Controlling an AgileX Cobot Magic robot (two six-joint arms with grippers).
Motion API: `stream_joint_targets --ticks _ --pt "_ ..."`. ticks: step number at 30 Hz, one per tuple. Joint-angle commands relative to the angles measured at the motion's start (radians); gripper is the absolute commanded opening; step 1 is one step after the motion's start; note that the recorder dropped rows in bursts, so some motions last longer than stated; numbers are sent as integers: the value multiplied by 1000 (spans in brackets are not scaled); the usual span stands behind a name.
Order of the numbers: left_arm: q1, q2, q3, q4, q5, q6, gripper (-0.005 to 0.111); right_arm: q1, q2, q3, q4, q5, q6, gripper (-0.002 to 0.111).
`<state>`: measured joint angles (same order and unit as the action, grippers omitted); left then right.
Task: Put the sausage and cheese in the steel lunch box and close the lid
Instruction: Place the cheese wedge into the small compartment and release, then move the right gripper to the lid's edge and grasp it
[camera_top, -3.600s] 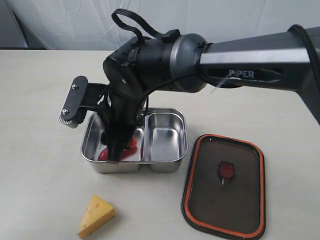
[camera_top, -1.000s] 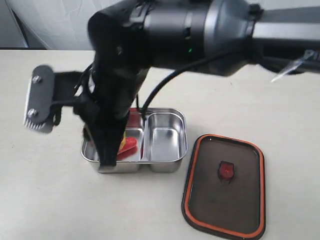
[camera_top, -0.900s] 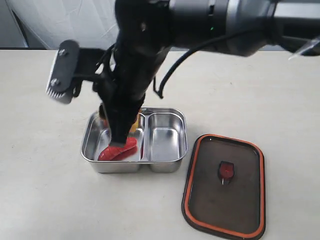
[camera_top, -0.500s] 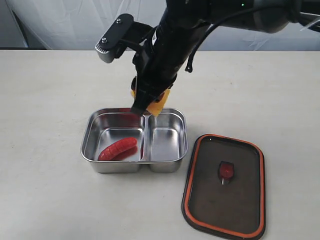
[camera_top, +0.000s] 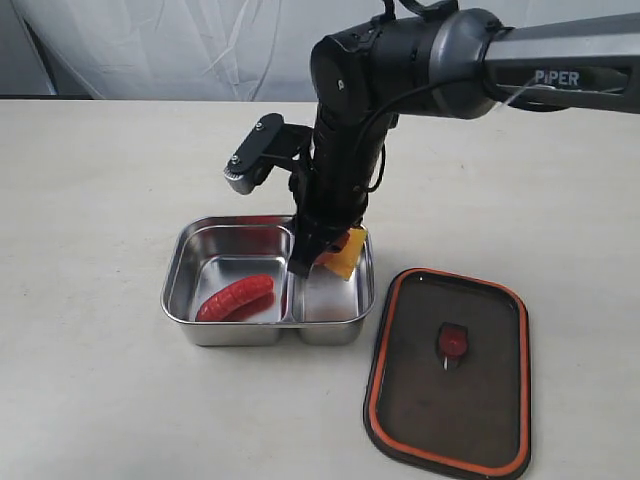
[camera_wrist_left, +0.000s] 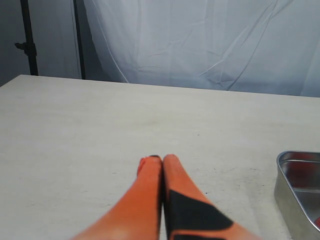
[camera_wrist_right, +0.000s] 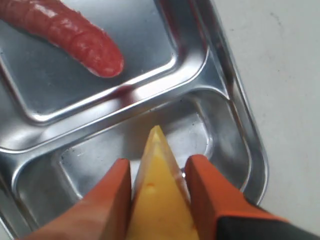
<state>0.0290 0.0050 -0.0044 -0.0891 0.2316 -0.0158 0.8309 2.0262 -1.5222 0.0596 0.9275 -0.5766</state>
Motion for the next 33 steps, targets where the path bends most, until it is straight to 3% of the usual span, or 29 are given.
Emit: stream_joint_targets --ticks 1,4,7,13,18,22,25,27,33 --pt "-1 -5 4 -8 2 0 0 -4 -1 3 -14 12 9 13" --pt "-1 -5 4 -8 2 0 0 -4 -1 3 -14 37 9 37" --pt "-1 -5 4 -8 2 0 0 -4 -1 3 -37 72 26 50" --pt "-1 -5 4 -8 2 0 0 -4 -33 3 -124 148 165 50" --pt "-1 -5 4 -8 2 0 0 -7 -133 3 -268 262 460 50" --pt "-1 -5 4 -10 2 0 0 -103 -225 3 -232 291 592 50" --pt "-1 -5 4 -10 2 0 0 -247 -279 45 -101 281 594 50" --pt "-1 -5 4 -10 2 0 0 -333 -311 141 -45 241 594 50" --pt "-1 -5 4 -10 2 0 0 -451 -333 501 42 -20 594 50"
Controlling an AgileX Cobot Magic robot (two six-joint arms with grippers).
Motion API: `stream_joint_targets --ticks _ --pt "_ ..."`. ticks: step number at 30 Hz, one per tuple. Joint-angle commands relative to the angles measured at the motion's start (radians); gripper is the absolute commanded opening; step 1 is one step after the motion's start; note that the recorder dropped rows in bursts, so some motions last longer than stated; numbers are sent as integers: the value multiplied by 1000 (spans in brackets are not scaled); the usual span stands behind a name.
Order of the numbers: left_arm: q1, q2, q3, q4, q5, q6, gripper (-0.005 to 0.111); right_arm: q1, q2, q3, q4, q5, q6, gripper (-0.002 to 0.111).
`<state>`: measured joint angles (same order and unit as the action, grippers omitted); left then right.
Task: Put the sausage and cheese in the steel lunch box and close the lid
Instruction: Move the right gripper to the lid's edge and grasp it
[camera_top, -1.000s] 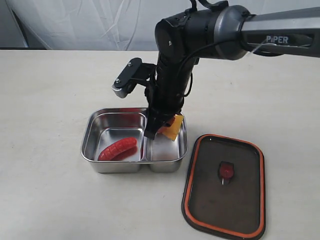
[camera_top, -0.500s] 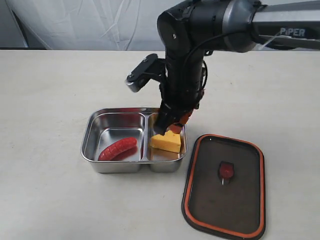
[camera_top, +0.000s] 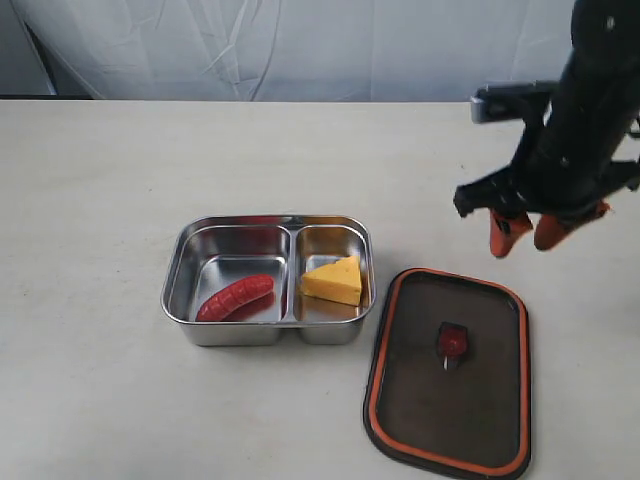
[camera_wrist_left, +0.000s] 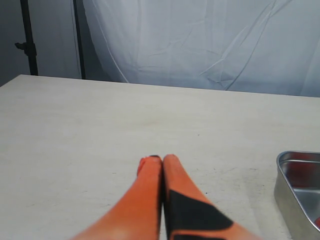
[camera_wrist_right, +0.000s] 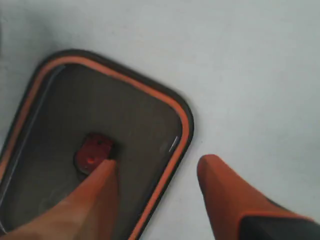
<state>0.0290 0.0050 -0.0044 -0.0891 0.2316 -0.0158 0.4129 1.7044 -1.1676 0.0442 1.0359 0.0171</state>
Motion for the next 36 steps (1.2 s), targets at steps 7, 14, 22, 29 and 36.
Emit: stream_joint_targets --ticks 7,14,22,29,36 --pt "-1 -5 4 -10 2 0 0 -33 -12 351 86 -310 -2 50" --pt "-1 -5 4 -5 0 0 0 -33 -5 414 86 -372 2 50" --pt "-1 -5 4 -2 0 0 0 -33 92 414 86 -351 2 44" --pt "-1 -5 4 -2 0 0 0 -33 92 414 65 -248 2 -1" --pt "-1 -5 4 14 0 0 0 -33 36 414 17 -224 7 -1"
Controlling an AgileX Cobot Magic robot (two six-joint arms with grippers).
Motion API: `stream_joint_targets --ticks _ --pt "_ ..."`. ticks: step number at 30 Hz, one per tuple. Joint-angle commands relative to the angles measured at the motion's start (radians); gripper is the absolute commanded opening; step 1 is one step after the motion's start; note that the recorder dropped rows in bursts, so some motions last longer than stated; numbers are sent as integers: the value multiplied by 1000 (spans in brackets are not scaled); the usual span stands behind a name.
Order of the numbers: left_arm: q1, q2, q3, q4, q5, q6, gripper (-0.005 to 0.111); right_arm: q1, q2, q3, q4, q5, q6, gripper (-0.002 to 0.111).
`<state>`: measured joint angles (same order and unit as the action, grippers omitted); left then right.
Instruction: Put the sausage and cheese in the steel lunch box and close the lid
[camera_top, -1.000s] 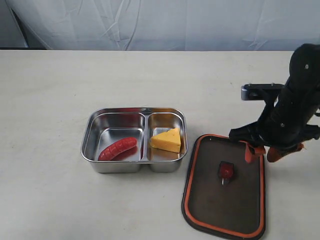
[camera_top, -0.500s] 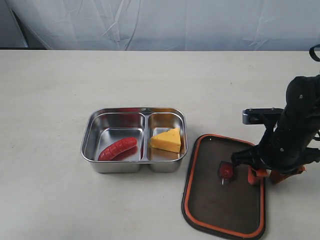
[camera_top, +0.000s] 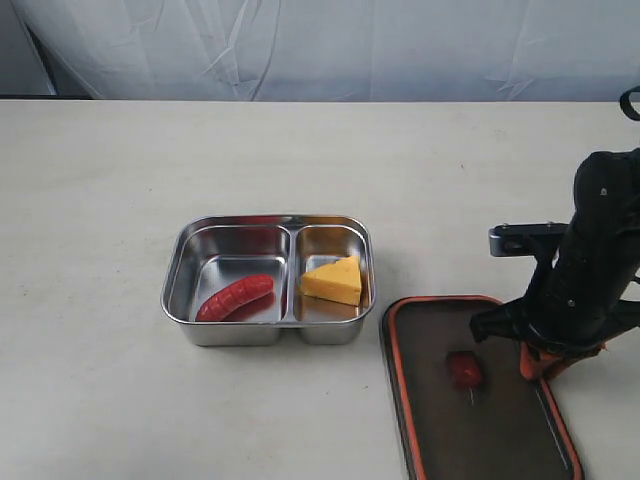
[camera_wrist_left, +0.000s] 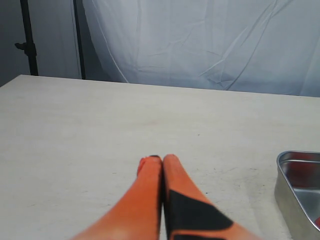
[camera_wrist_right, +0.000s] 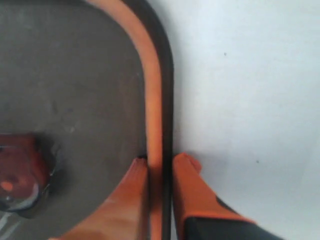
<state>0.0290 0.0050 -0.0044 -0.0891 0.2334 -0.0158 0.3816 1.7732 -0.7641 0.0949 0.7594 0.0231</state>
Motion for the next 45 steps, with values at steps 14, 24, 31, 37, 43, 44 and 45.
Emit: stream_joint_targets --ticks 14,24,31,37,43,44,45 --pt "-1 -5 4 43 -1 0 0 -1 -359 11 -277 79 211 -1" --pt "-1 -5 4 174 -47 0 0 -1 -565 11 -277 63 215 -1" --pt "-1 -5 4 34 -323 -44 0 -1 -678 11 -263 47 212 -1" --pt "-3 -5 4 -393 -320 -656 0 -1 -705 11 -210 18 171 -1" --pt "-56 -5 1 -623 88 -577 0 -1 -705 11 -27 -20 9 -1" --pt "-69 -5 -1 -759 91 -447 0 -1 -705 11 5 -28 -23 -1" --pt "-82 -5 -5 -959 96 -243 0 -1 -705 11 39 -36 -47 -1"
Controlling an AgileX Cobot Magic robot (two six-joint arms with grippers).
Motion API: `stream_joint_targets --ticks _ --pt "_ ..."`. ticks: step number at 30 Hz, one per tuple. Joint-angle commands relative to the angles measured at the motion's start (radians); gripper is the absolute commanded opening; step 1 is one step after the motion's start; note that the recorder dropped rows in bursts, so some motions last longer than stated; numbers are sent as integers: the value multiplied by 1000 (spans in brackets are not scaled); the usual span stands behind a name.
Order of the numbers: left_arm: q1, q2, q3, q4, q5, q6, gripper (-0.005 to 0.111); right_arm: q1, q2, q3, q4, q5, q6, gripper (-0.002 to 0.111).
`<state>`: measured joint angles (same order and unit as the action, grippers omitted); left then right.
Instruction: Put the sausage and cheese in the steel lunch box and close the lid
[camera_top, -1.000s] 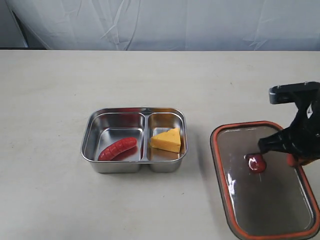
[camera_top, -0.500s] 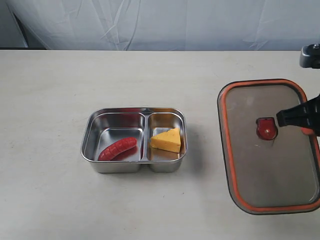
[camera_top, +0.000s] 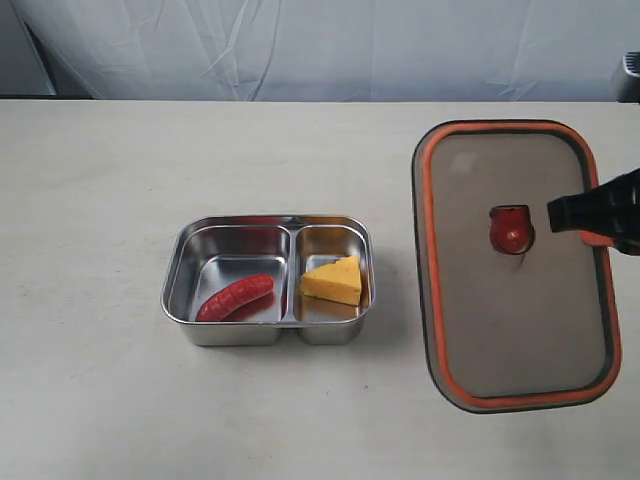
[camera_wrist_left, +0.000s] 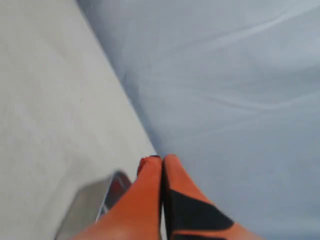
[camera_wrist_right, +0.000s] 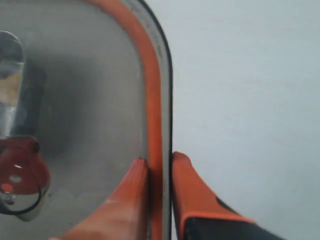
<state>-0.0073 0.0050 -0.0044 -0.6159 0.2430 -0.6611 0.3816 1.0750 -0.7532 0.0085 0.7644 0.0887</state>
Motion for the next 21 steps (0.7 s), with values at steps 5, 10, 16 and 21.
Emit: stream_joint_targets --ticks 5,10,16,21 --pt "-65 -1 -48 -1129 309 1265 0 -1 -7 0 261 -57 -241 -1" --pt "-65 157 -72 -1129 490 1323 0 -1 8 0 409 -57 -388 -1" --pt "-65 346 -143 -1129 651 1489 6 -1 38 0 555 -53 -549 -1" --pt "-65 498 -259 -1129 768 1614 36 -1 54 0 634 -51 -634 -1"
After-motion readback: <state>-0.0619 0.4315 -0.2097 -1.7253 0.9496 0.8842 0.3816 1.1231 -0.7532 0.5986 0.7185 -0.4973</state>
